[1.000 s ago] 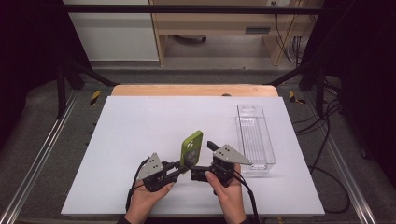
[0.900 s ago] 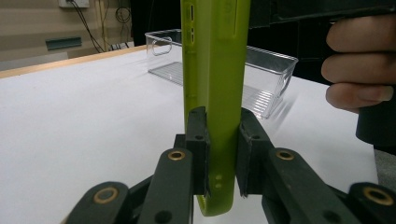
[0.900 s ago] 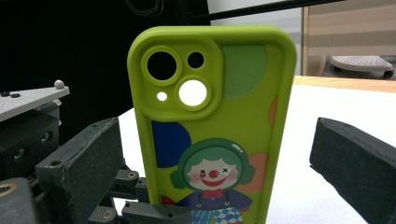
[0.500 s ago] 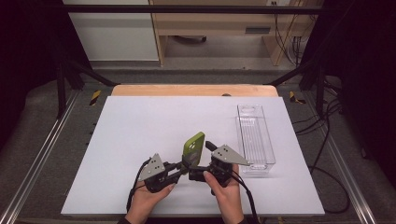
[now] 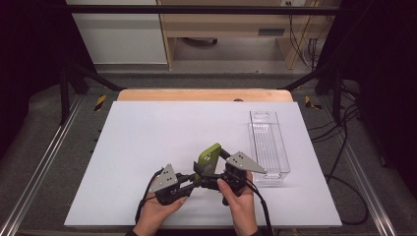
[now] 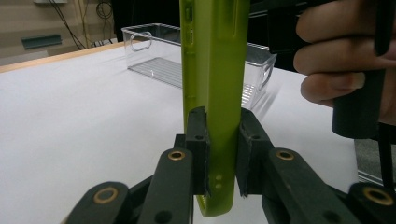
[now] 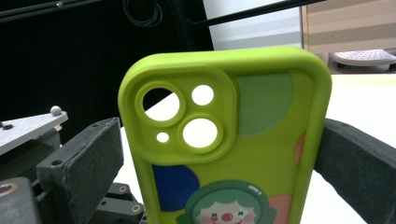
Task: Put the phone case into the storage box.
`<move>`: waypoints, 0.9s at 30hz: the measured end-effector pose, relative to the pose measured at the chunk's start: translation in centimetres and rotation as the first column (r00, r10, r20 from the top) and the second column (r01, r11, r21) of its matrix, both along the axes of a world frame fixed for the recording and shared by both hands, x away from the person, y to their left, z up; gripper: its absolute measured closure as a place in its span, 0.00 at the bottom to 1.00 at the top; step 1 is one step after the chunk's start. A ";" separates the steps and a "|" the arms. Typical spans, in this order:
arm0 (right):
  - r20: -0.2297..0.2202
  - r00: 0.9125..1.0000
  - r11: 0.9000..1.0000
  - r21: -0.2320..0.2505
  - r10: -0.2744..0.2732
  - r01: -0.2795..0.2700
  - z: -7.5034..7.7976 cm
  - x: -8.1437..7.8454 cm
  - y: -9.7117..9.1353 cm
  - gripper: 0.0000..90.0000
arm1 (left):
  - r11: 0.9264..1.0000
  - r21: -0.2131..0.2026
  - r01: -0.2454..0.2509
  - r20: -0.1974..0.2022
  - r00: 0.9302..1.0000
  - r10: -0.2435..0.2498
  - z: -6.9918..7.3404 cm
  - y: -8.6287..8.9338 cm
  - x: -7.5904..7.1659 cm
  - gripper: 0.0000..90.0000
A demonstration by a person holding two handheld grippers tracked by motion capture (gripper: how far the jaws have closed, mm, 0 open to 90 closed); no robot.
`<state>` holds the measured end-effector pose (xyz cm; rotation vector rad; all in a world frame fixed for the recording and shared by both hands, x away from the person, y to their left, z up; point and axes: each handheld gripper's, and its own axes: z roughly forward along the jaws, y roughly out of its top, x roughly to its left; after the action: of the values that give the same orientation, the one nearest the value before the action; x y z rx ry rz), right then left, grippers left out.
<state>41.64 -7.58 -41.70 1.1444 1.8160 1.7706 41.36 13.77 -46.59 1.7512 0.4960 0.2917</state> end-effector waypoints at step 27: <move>0.013 1.000 0.999 0.028 -0.020 0.019 0.2 0.5 0.0 0.04 | 0.999 -0.009 0.032 -0.014 0.999 -0.032 -0.2 -0.3 -0.1 0.86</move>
<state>42.18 -7.60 -41.47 1.1550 1.7717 1.7940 41.26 13.44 -46.75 1.7521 0.4782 0.2548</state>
